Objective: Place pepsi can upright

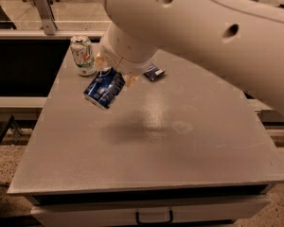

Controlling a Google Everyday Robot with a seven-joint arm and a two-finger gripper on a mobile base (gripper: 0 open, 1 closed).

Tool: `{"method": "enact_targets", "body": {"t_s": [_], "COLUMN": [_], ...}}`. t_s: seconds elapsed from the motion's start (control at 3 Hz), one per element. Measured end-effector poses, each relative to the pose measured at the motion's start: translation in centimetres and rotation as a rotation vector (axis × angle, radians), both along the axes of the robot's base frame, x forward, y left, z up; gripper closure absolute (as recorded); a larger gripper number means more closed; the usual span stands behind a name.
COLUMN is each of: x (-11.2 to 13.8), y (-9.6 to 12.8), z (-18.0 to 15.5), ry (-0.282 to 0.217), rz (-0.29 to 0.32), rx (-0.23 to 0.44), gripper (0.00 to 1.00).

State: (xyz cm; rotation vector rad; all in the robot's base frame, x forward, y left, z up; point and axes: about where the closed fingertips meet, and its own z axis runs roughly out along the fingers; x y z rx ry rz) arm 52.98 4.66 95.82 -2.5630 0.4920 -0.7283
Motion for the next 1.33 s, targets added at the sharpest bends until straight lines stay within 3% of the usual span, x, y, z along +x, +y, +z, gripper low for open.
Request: {"method": "enact_targets", "body": {"t_s": [0.33,0.67,1.33], "x": [1.6,2.4,2.6], "y": [-0.1,0.9,2.9], "z": [0.0,-0.8,-2.1], "ry": [-0.067,-0.152,-0.31], "rz": [0.107,0.282,0.55], "rx": [-0.092,-0.162,-0.265], "gripper": [1.0,1.0,1.0]}}
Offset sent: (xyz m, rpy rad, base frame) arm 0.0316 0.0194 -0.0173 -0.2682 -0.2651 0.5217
